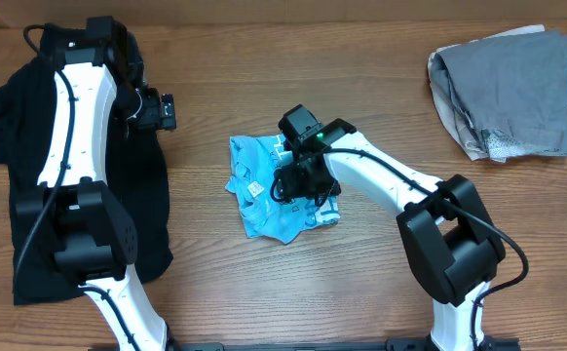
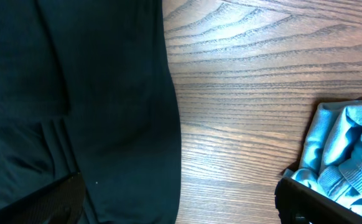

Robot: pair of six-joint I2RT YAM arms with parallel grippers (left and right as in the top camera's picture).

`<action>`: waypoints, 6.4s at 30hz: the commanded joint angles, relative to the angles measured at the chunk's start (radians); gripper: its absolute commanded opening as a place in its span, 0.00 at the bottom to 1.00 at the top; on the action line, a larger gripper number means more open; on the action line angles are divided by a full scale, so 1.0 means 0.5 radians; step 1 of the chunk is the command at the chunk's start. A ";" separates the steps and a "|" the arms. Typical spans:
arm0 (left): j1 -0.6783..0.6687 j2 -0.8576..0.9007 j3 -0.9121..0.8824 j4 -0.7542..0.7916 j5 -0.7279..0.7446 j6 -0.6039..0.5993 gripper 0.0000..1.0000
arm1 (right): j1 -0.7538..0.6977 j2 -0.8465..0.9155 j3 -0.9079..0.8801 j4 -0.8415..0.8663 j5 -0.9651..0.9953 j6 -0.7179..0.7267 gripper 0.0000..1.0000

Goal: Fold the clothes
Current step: 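Grasp the folded bundle with the right gripper and drag it rightward, then lift the light-blue bundle with the right gripper toward the grey garment, then lower the bundle onto the folded grey garment and open the right gripper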

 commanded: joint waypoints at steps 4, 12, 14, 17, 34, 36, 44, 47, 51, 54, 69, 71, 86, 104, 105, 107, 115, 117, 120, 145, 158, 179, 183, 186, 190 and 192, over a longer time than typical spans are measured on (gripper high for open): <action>0.003 -0.041 0.018 0.024 0.016 0.028 1.00 | -0.221 0.111 -0.026 0.029 0.514 -0.229 0.84; 0.003 -0.040 0.017 0.056 0.018 -0.018 1.00 | -0.646 0.116 -0.015 0.211 0.582 -0.396 0.95; 0.003 -0.040 0.017 0.056 0.017 -0.018 1.00 | -0.750 0.114 0.032 0.186 0.465 -0.449 1.00; 0.003 -0.040 0.017 0.056 0.017 -0.018 1.00 | -0.806 0.095 0.183 0.057 0.367 -0.443 1.00; 0.003 -0.040 0.017 0.057 0.062 -0.016 1.00 | -0.426 -0.060 0.458 -0.310 0.282 -0.427 0.91; 0.003 -0.040 0.017 0.056 0.062 -0.016 1.00 | -0.391 -0.051 0.394 -0.265 0.282 -0.427 0.91; 0.003 -0.040 0.017 0.043 0.061 -0.015 1.00 | -0.372 -0.037 0.089 0.127 0.480 -0.439 0.91; 0.003 -0.040 0.017 0.037 0.061 -0.015 1.00 | -0.373 -0.030 0.051 0.195 0.479 -0.446 0.91; 0.003 -0.040 0.017 0.037 0.062 -0.016 1.00 | -0.369 0.027 0.040 0.211 0.420 -0.526 0.90; 0.003 -0.040 0.017 0.037 0.062 -0.016 1.00 | -0.354 0.092 0.040 0.212 0.388 -0.542 0.87; 0.003 -0.040 0.017 0.045 0.061 -0.016 1.00 | -0.353 0.338 0.039 0.211 0.547 -0.540 0.43; 0.003 -0.040 0.017 0.045 0.062 -0.016 1.00 | -0.353 0.365 0.039 0.196 0.547 -0.533 0.33; 0.003 -0.040 0.017 0.062 0.062 -0.017 1.00 | -0.411 0.019 0.835 -0.624 0.494 -0.343 0.04; 0.003 -0.040 0.017 0.072 0.063 -0.016 1.00 | -1.089 -0.031 2.023 -1.088 0.423 -0.713 0.04; 0.003 -0.040 0.017 0.072 0.063 -0.017 1.00 | -1.141 -0.031 2.038 -1.060 0.423 -0.784 0.04; 0.003 -0.040 0.017 0.077 0.062 -0.016 1.00 | -1.267 -0.031 2.040 -0.975 0.423 -1.006 0.04; 0.003 -0.040 0.017 0.079 0.062 -0.017 1.00 | -1.621 -0.030 2.037 -0.553 0.424 -1.402 0.04; 0.003 -0.040 0.017 0.081 0.061 -0.016 1.00 | -1.740 -0.030 2.037 -0.408 0.417 -1.434 0.04; 0.003 -0.040 0.017 0.092 0.061 -0.016 1.00 | -1.878 -0.022 2.037 -0.291 0.371 -1.451 0.04; 0.001 -0.040 0.017 0.249 0.227 -0.040 1.00 | -2.441 0.501 2.022 -0.225 -0.182 -1.765 0.04; -0.002 -0.040 0.017 0.248 0.227 -0.040 1.00 | -2.034 0.502 2.023 -0.623 -0.110 -1.798 0.04; -0.013 -0.039 0.017 0.294 0.324 -0.037 1.00 | -1.691 0.565 1.883 -0.825 0.149 -1.311 1.00; -0.013 -0.037 0.017 0.294 0.324 -0.037 1.00 | -1.747 0.554 1.982 -0.832 0.143 -1.115 1.00; -0.013 -0.026 0.017 0.304 0.325 -0.038 1.00 | -1.813 0.552 2.017 -0.816 0.144 -0.952 1.00; -0.013 -0.021 0.007 0.322 0.325 -0.038 1.00 | -1.976 0.552 2.004 -0.817 0.085 -0.336 1.00; -0.013 -0.018 0.007 0.321 0.325 -0.038 1.00 | -2.055 0.552 2.004 -0.832 -0.011 -0.188 1.00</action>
